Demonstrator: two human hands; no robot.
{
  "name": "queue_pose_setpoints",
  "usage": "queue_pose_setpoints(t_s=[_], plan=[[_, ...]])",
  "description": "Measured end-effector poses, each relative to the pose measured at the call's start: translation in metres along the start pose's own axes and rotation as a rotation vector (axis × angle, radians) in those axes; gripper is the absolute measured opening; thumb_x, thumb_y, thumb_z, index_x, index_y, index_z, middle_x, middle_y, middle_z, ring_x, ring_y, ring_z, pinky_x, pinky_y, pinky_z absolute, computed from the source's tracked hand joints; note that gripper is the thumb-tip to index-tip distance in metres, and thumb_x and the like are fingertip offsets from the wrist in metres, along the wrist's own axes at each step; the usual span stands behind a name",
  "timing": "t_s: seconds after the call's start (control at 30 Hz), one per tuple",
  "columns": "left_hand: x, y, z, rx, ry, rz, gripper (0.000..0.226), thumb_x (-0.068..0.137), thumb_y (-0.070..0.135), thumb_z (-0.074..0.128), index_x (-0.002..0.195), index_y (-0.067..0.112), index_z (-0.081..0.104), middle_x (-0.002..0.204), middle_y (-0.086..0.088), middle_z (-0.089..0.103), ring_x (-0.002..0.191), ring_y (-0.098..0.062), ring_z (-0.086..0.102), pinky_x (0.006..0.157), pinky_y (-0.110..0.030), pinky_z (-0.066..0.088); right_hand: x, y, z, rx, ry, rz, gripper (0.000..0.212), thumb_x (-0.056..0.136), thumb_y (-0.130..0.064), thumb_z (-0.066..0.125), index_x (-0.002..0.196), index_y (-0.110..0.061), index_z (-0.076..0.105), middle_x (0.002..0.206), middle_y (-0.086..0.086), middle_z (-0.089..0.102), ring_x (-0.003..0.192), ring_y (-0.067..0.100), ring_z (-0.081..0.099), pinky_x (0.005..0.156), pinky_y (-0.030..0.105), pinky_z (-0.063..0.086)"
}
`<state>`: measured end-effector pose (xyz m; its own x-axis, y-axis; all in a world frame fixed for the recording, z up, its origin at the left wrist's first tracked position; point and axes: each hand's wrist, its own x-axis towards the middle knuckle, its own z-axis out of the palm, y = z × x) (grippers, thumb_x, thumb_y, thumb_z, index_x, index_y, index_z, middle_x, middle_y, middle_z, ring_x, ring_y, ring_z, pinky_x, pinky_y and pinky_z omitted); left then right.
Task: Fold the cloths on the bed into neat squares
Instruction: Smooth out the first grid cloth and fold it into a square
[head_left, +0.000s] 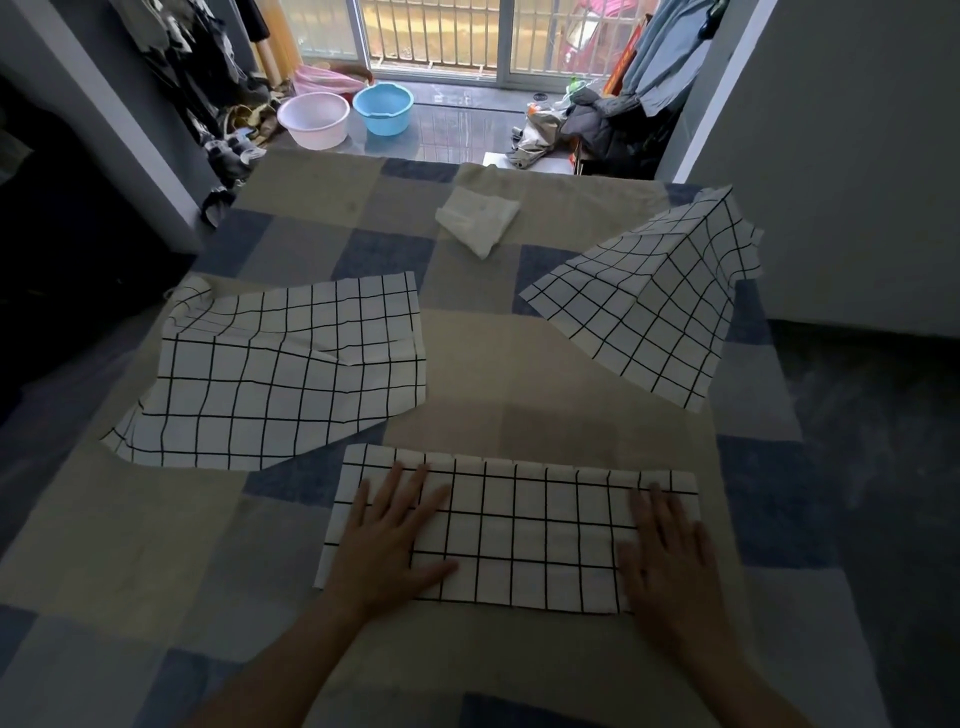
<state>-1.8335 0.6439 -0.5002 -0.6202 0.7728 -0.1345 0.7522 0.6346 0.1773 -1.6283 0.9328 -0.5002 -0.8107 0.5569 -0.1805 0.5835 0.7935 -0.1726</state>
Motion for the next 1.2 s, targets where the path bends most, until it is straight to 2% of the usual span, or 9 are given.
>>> queue_pose_setpoints(t_s=[0.13,0.4,0.47,0.57,0.63,0.67,0.77,0.93,1.2], plan=[[0.000,-0.003,0.001,-0.003,0.015,0.001,0.086,0.081,0.082,0.035,0.152,0.035,0.021,0.162,0.000,0.013,0.149,-0.027,0.007,0.114,-0.057,0.013,-0.001,0.008,-0.002,-0.012,0.001,0.000,0.064,0.094,-0.052,0.016,0.153,-0.029,0.013,0.161,-0.005,0.009,0.148,0.015,0.009,0.116,0.043,0.009],[0.000,-0.003,0.005,0.027,0.049,0.017,0.087,0.081,0.080,0.036,0.153,0.034,0.019,0.163,0.000,0.007,0.149,-0.027,0.004,0.114,-0.059,0.014,0.002,0.013,-0.003,0.009,-0.044,-0.035,0.068,0.091,-0.058,0.016,0.152,-0.034,0.001,0.158,-0.015,-0.008,0.147,0.010,-0.006,0.118,0.041,0.001],[0.001,-0.004,0.005,0.030,0.043,0.019,0.088,0.080,0.080,0.037,0.153,0.033,0.019,0.163,0.000,0.006,0.149,-0.027,0.004,0.114,-0.059,0.014,0.008,0.013,-0.014,0.141,-0.062,-0.053,0.066,0.090,-0.056,0.017,0.151,-0.032,0.009,0.155,-0.017,0.000,0.146,0.008,0.001,0.118,0.036,0.002],[0.002,-0.005,0.005,-0.003,0.025,0.013,0.089,0.078,0.080,0.039,0.152,0.033,0.022,0.162,0.001,0.006,0.149,-0.027,0.004,0.114,-0.059,0.012,-0.002,0.015,-0.043,0.582,0.101,0.174,0.054,0.093,-0.040,0.033,0.139,-0.014,0.045,0.139,-0.003,0.040,0.129,0.015,0.036,0.107,0.031,0.026],[0.001,-0.005,0.003,-0.006,0.004,0.007,0.089,0.077,0.081,0.037,0.152,0.034,0.023,0.162,0.001,0.007,0.149,-0.027,0.004,0.115,-0.058,0.010,-0.023,0.021,-0.052,0.582,0.297,0.414,0.029,0.095,-0.029,0.046,0.112,-0.009,0.057,0.112,0.004,0.054,0.105,0.022,0.050,0.089,0.035,0.041],[0.001,-0.004,0.002,-0.003,0.002,0.006,0.089,0.077,0.081,0.035,0.152,0.034,0.023,0.162,0.001,0.007,0.149,-0.027,0.004,0.115,-0.058,0.009,-0.035,0.024,-0.053,0.557,0.307,0.526,0.018,0.094,-0.025,0.051,0.100,-0.010,0.056,0.101,0.005,0.056,0.093,0.025,0.054,0.079,0.036,0.044],[-0.001,-0.005,0.003,-0.008,0.004,0.001,0.086,0.079,0.080,0.033,0.152,0.035,0.022,0.162,0.001,0.007,0.149,-0.026,0.001,0.116,-0.057,0.007,-0.065,0.021,-0.046,0.542,0.104,0.634,0.012,0.093,-0.023,0.056,0.086,-0.013,0.055,0.082,0.006,0.060,0.074,0.018,0.056,0.064,0.031,0.043],[-0.002,-0.008,0.002,-0.015,-0.055,-0.008,0.087,0.079,0.084,0.023,0.152,0.037,0.015,0.163,0.002,0.003,0.149,-0.024,-0.006,0.116,-0.056,0.002,-0.075,0.017,-0.047,0.659,-0.078,0.752,0.018,0.090,-0.021,0.056,0.073,-0.015,0.054,0.070,0.004,0.053,0.070,0.020,0.050,0.066,0.032,0.041],[0.007,-0.010,-0.005,-0.046,-0.177,-0.011,0.111,0.059,0.100,0.001,0.151,0.037,-0.006,0.156,0.004,-0.027,0.142,-0.021,-0.030,0.113,-0.055,-0.016,-0.075,-0.001,-0.061,1.012,-0.017,0.810,0.011,0.088,-0.020,0.065,0.081,-0.011,0.062,0.076,0.010,0.058,0.069,0.023,0.052,0.058,0.030,0.042]])
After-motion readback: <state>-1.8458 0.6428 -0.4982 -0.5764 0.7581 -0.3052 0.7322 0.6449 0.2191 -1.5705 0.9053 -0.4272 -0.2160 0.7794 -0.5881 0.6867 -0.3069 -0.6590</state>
